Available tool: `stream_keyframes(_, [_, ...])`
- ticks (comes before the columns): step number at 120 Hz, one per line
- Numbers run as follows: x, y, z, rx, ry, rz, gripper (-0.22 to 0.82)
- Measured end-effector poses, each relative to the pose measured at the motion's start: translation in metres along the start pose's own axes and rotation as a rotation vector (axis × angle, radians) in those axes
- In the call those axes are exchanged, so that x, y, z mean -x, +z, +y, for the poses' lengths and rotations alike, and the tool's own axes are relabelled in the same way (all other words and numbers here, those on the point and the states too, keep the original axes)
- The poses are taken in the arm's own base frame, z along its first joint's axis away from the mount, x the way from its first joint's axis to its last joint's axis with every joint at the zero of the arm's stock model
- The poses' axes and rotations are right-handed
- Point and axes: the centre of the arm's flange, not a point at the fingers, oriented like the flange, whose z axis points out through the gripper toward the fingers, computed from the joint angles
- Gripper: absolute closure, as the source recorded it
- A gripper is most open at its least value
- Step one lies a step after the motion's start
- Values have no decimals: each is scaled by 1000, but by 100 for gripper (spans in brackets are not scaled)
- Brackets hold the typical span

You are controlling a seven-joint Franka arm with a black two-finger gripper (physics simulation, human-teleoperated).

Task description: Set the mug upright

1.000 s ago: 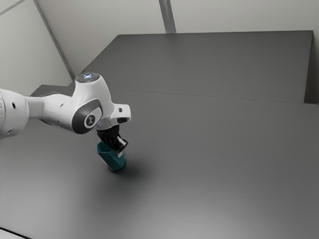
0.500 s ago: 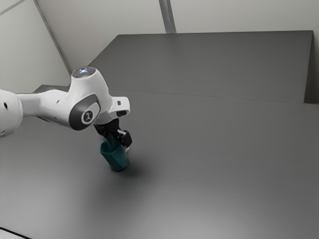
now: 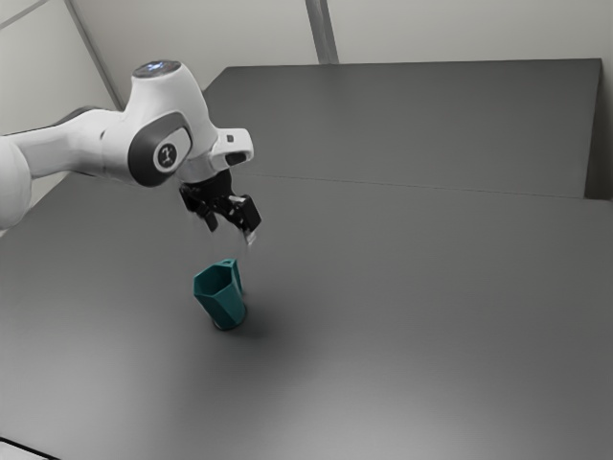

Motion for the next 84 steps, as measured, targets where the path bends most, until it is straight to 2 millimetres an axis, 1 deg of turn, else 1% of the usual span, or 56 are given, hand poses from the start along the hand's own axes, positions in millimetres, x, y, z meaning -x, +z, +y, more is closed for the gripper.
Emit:
stream_keyframes(21, [-15, -34, -2, 15, -21, -40, 2])
stream_keyframes(33, [-19, -59, -3, 17, -27, -54, 2])
stream_keyframes(44, [-21, -77, -4, 16, -31, -70, 2])
stream_keyframes(76, [-16, -117, -5, 10, -39, -111, 1])
stream_keyframes(84, [-15, -125, -5, 9, -41, -119, 1])
